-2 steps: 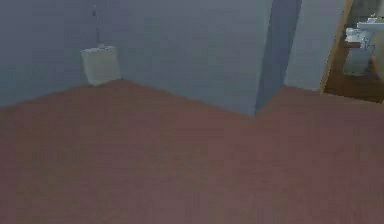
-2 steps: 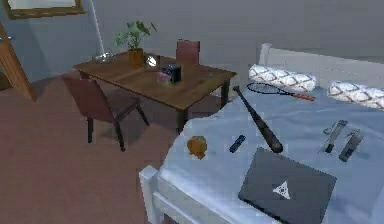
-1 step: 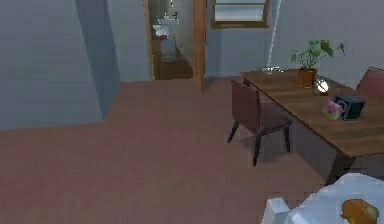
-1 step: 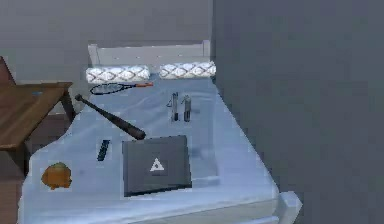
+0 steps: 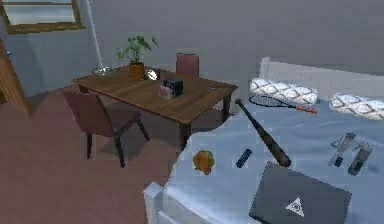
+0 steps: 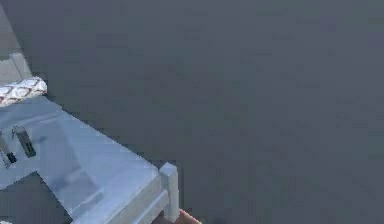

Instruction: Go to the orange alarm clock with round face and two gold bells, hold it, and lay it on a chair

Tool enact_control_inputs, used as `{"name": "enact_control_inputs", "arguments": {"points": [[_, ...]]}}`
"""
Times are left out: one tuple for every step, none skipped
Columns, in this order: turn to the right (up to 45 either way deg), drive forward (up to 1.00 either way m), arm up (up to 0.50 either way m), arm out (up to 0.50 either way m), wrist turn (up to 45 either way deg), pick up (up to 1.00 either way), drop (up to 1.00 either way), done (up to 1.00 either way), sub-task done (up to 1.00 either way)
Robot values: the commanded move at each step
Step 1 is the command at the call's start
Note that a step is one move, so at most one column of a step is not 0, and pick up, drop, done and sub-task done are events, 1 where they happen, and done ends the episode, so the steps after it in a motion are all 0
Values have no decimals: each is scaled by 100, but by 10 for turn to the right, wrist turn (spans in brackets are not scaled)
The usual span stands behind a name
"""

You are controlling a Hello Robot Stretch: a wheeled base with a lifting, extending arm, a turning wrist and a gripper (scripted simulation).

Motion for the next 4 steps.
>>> {"name": "enact_control_inputs", "arguments": {"points": [[330,0,0,0,0,0,0,0,0],[0,20,0,0,0,0,0,0,0],[-450,0,0,0,0,0,0,0,0],[-450,0,0,0,0,0,0,0,0]]}}
